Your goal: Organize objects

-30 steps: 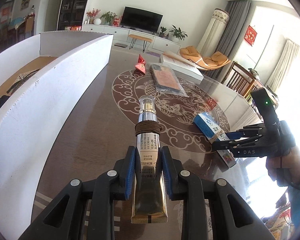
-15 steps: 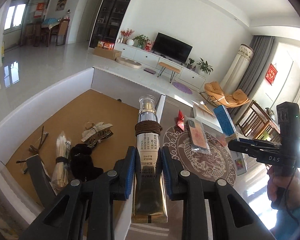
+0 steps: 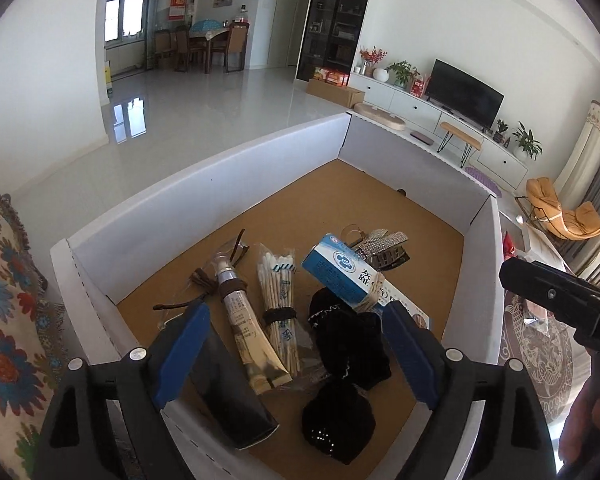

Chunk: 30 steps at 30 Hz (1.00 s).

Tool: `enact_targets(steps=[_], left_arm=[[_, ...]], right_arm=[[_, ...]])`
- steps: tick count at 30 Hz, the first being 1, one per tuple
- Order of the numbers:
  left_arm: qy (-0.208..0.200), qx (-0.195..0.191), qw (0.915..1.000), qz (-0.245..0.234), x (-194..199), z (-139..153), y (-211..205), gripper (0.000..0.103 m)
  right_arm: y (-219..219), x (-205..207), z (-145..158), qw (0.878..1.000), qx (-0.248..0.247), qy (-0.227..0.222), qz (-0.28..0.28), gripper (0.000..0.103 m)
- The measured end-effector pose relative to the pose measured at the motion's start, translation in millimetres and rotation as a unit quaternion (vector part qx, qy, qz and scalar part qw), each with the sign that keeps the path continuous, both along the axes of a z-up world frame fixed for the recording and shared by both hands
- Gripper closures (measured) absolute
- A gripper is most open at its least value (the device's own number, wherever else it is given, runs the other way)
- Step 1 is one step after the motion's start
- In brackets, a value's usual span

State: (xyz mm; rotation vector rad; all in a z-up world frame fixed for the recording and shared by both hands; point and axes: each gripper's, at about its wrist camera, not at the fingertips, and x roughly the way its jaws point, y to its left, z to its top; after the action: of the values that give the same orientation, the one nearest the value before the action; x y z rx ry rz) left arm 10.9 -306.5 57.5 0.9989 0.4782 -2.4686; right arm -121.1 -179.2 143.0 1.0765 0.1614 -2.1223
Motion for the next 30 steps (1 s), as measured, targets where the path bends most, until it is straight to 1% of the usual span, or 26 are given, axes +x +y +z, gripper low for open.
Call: enact_targets(steps=[1, 4, 6, 8, 12, 13, 15, 17, 20, 24, 26, 28, 30], left_arm=[[0.009, -0.004, 1.0000, -0.002, 3.9, 1.7, 7.6, 0.015], [0.042, -0.003, 0.9990, -0.015, 13.5, 9.4, 33.3, 0.015], [0.071, 0.001, 0.9970, -0.030, 18.1, 19.2, 54.4, 0.015], [0.094, 0.004, 0.9941, -0.054, 21.8, 26.9, 79.4, 0.015], [0.130, 0.000, 0.9842, -0.121, 25.0, 45.3, 135.9, 0.006], [0.137, -0.003, 0.9808, -0.139, 25.8, 48.5, 150.3, 0.004], [0.143, -0.011, 0.9736, -0.177, 26.6, 51.3, 180.2, 0.003], [0.139, -0.013, 0.9657, -0.219, 26.9, 50.2, 210.5, 0.002], [0.114, -0.014, 0.9545, -0.275, 23.3, 36.9, 252.9, 0.002], [0.071, -0.025, 0.9386, -0.337, 20.0, 9.7, 300.3, 0.002], [0.047, -0.036, 0.9341, -0.352, 17.3, -5.9, 316.3, 0.002], [0.020, -0.037, 0.9307, -0.363, 11.8, -23.0, 325.8, 0.002], [-0.002, -0.032, 0.9303, -0.366, 5.9, -38.5, 330.0, 0.002]], right_arm=[[10.1, 4.2, 1.5, 1.000, 0.006, 0.021, -0.009, 0.012], [53.1, 16.3, 5.0, 0.995, 0.024, 0.087, -0.043, 0.000], [91.0, 23.0, 0.9, 0.989, 0.042, 0.124, -0.070, 0.000], [130.1, 28.9, -13.2, 0.982, 0.070, 0.143, -0.102, 0.000], [212.2, 27.6, -59.7, 0.969, 0.138, 0.124, -0.165, 0.000], [231.7, 28.0, -71.4, 0.965, 0.153, 0.113, -0.181, 0.000], [270.5, 30.2, -91.0, 0.958, 0.169, 0.087, -0.213, 0.000], [303.4, 34.2, -105.1, 0.952, 0.176, 0.070, -0.241, 0.000], [337.3, 44.7, -118.7, 0.943, 0.181, 0.056, -0.273, 0.000], [355.6, 54.8, -126.6, 0.939, 0.180, 0.042, -0.289, 0.000], [357.5, 58.7, -129.6, 0.939, 0.178, 0.043, -0.290, 0.000], [357.7, 62.1, -130.0, 0.940, 0.171, 0.043, -0.291, 0.000], [359.5, 63.0, -130.9, 0.941, 0.163, 0.039, -0.295, 0.000]])
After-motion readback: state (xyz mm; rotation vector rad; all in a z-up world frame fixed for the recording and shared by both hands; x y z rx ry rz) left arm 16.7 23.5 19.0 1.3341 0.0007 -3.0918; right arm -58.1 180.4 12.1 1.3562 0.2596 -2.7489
